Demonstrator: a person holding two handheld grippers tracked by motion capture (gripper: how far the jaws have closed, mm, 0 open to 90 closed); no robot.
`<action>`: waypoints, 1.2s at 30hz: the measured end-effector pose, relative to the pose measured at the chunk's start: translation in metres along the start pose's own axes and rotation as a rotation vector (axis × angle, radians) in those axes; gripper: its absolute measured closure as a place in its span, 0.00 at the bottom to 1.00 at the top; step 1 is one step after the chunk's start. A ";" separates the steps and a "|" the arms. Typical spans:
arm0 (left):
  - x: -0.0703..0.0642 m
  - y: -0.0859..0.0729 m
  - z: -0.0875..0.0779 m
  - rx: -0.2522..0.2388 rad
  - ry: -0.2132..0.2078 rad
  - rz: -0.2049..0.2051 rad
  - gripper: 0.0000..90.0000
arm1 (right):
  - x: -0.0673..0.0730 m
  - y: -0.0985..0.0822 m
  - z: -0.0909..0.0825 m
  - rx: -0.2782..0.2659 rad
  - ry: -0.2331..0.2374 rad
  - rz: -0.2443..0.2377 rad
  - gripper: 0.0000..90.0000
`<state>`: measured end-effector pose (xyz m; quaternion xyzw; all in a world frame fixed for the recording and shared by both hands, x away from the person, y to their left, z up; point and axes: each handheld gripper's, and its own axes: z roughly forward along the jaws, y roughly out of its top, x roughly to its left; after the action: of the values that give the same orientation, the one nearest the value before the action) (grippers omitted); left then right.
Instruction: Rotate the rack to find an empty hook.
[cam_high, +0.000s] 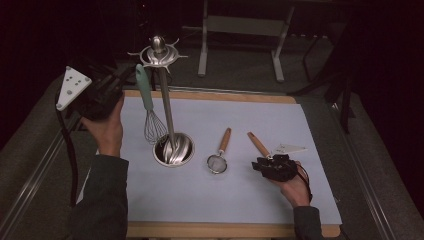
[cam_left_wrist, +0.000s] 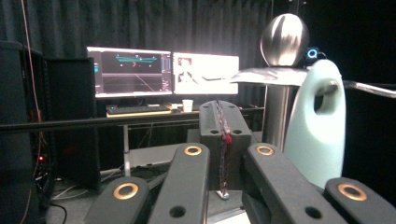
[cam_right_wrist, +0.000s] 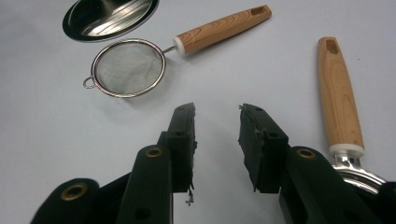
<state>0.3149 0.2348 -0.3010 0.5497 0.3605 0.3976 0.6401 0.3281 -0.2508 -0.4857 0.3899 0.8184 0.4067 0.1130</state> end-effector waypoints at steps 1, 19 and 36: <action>0.000 -0.002 -0.001 0.002 0.001 0.001 1.00 | 0.000 0.000 0.000 0.000 -0.001 0.000 0.73; -0.008 -0.054 -0.032 0.039 0.015 0.053 1.00 | 0.001 -0.001 0.002 0.001 0.005 -0.003 0.72; 0.002 -0.139 -0.069 0.249 0.042 -0.006 0.99 | 0.002 0.000 0.003 0.002 0.002 0.001 0.71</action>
<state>0.2696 0.2546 -0.4483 0.6156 0.4220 0.3593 0.5602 0.3276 -0.2478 -0.4873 0.3901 0.8186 0.4066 0.1115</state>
